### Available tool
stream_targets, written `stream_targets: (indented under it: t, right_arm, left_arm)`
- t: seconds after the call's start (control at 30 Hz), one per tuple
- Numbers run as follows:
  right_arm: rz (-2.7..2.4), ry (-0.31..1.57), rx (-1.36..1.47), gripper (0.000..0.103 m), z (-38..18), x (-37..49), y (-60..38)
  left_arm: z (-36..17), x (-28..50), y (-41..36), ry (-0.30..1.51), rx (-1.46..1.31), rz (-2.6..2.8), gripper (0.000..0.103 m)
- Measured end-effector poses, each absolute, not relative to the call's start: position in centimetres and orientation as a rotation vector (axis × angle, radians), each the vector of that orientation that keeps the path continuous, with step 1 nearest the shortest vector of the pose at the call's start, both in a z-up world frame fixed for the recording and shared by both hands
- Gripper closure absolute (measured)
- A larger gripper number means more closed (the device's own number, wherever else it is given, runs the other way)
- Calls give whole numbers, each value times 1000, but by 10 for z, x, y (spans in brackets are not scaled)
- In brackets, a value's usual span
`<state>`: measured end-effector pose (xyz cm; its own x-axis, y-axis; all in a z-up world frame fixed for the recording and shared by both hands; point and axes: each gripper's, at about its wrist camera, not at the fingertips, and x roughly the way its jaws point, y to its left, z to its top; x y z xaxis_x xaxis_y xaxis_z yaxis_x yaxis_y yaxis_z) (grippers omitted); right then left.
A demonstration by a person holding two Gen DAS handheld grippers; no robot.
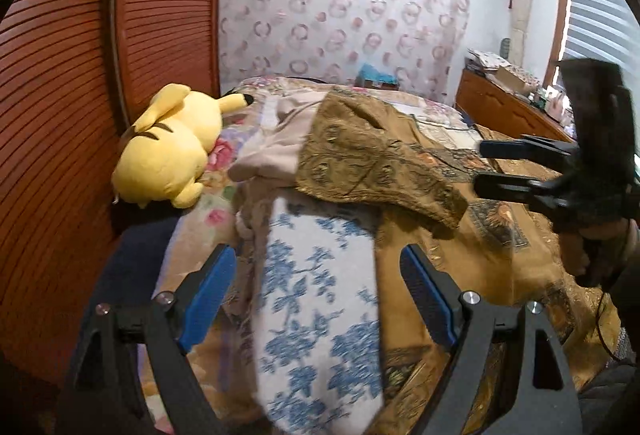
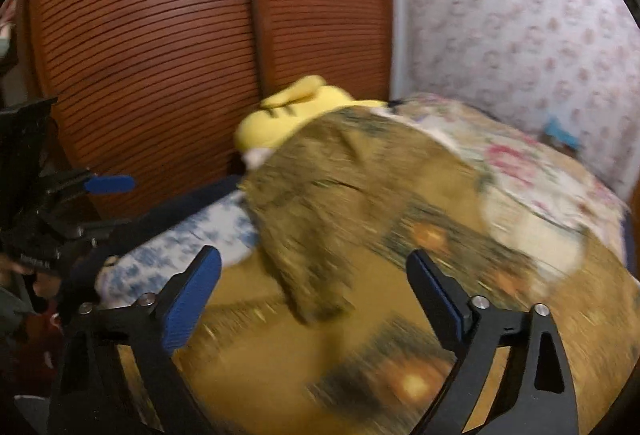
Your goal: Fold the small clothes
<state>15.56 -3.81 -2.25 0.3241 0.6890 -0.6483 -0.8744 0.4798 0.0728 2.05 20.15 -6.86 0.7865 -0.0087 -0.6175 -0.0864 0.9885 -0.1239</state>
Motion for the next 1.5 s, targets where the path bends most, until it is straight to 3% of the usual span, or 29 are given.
stream_targets:
  t: [0.2,0.47,0.63,0.7,1.07,1.3,1.37,1.43,1.5]
  right_arm:
    - [1097,706,-458,35,-45,159,18]
    - [977,730,-655,38,-79,172,44]
    - [996,736,-589,82,-75,180,36]
    - [1014,726,-538,92,-68,183,30]
    - [902,653,-217,96,-15,215,-17]
    - [692,784,-94,96,-24,258,-79]
    - [629,810,-131,89,-34,266,-91]
    - [615,822,-140,75,-40,269,-99]
    - [607,830,-153,71,-43,271,-105]
  left_arm:
    - [-71,9,207,662,-150,62,18]
    - [-73,9,203,666,-151,55,18]
    - [-76,11,197,677,-153,46,18]
    - [-76,13,195,680,-151,40,18]
    - [-85,23,175,707,-140,0,18]
    - [-87,26,169,712,-140,-14,18]
    - [-88,28,168,715,-140,-15,18]
    - [-89,29,167,718,-144,-20,18]
    - [-90,32,167,721,-144,-25,18]
